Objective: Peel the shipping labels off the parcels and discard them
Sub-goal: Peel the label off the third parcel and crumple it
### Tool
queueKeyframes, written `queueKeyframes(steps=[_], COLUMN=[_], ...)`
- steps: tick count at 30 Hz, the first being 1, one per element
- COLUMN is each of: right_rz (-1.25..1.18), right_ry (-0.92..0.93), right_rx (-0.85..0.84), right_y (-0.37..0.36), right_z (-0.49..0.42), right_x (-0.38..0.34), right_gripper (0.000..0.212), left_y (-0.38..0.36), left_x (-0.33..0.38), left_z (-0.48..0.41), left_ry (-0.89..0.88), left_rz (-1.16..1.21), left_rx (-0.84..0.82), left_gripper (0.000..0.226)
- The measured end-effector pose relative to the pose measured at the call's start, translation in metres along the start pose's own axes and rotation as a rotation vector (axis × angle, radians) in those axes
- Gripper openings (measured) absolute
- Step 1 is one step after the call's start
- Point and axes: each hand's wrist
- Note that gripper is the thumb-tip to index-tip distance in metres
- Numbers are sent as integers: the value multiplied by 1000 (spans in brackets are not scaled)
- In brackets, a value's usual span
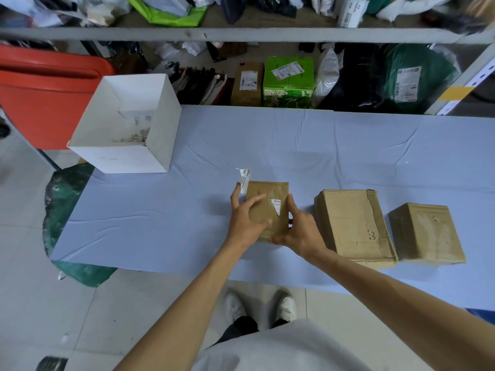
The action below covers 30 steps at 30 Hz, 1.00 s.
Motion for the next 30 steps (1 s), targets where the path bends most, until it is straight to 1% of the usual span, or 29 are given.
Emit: queueKeyframes(steps=[2, 5, 10, 15, 20, 24, 26, 30], right_rz=[-3, -3, -1, -3, 20, 27, 26, 16], right_ry=[7, 3, 8, 32, 48, 64, 59, 42], right_rx=[3, 12, 17, 12, -2, -20, -25, -30], right_y=[0, -2, -3, -3, -2, 0, 0, 0], right_z=[0, 2, 5, 6, 7, 6, 6, 4], right_x=[-1, -2, -1, -3, -5, -6, -6, -6], right_gripper=[113, 119, 124, 126, 127, 128, 128, 127], left_y=[1, 1, -1, -5, -4, -3, -2, -2], left_x=[1, 3, 2, -1, -2, -2, -4, -5], left_z=[-3, -5, -8, -10, -12, -12, -11, -12], left_ry=[13, 21, 36, 56, 79, 84, 62, 30], left_rz=[6, 12, 37, -19, -32, 3, 4, -30], left_rx=[-22, -31, -1, 53, 49, 67, 86, 62], left_gripper=[55, 50, 42, 28, 24, 17, 18, 34])
Point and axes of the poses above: each hand's wrist, its own z-axis away from the middle knuckle, its own y-axis out of the back of the hand, x = y × z, and after that the axes turned 13 degrees about -y, right-handed
